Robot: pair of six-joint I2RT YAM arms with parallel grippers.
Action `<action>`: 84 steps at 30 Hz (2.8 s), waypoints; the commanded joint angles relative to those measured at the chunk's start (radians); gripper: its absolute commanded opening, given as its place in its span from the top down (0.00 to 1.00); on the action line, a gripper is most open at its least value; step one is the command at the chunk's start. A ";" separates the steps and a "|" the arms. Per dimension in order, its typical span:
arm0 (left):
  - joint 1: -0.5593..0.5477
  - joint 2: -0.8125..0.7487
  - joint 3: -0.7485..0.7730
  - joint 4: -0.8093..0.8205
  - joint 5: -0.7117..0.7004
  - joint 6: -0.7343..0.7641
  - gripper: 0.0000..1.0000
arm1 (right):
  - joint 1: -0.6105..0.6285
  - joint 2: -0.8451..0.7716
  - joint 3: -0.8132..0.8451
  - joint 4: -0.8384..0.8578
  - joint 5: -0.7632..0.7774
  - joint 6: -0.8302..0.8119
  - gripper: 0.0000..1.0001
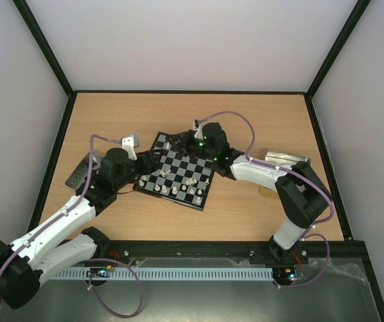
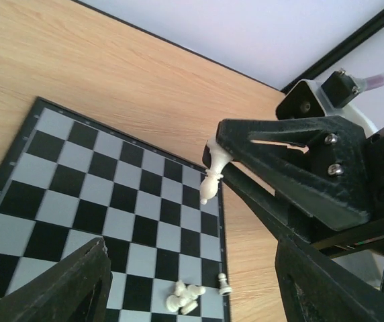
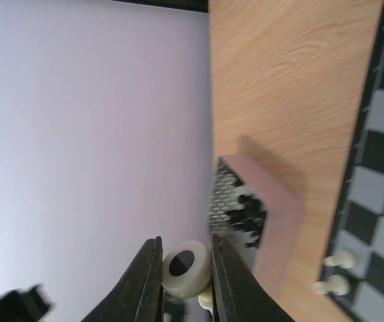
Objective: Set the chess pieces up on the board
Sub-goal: Place the chess piece on the chessboard.
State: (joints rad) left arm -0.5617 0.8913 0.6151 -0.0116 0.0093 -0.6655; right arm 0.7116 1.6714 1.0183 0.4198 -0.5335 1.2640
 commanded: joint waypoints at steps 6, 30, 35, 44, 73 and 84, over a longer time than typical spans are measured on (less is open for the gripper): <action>0.005 0.053 -0.092 0.401 0.156 -0.119 0.38 | 0.002 -0.045 -0.180 0.578 -0.079 0.550 0.89; 0.004 0.087 -0.133 0.564 0.196 -0.183 0.93 | 0.033 -0.008 -0.246 0.782 -0.102 0.713 0.89; 0.005 0.073 -0.096 0.449 0.178 -0.154 0.98 | 0.032 -0.029 -0.262 0.702 -0.086 0.628 0.86; 0.007 0.080 0.082 -0.110 0.170 0.021 0.98 | -0.015 -0.131 -0.262 0.326 -0.002 0.252 0.44; -0.173 0.798 0.799 -0.967 0.116 0.378 0.98 | -0.032 -0.448 -0.269 -0.383 0.651 -0.338 0.32; -0.318 0.867 0.811 -1.112 0.059 0.384 0.98 | -0.065 -0.517 -0.334 -0.414 0.738 -0.322 0.30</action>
State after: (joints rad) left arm -0.8612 1.7210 1.3960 -1.0317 0.1062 -0.2947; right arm 0.6613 1.1873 0.7109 0.0338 0.1307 0.9451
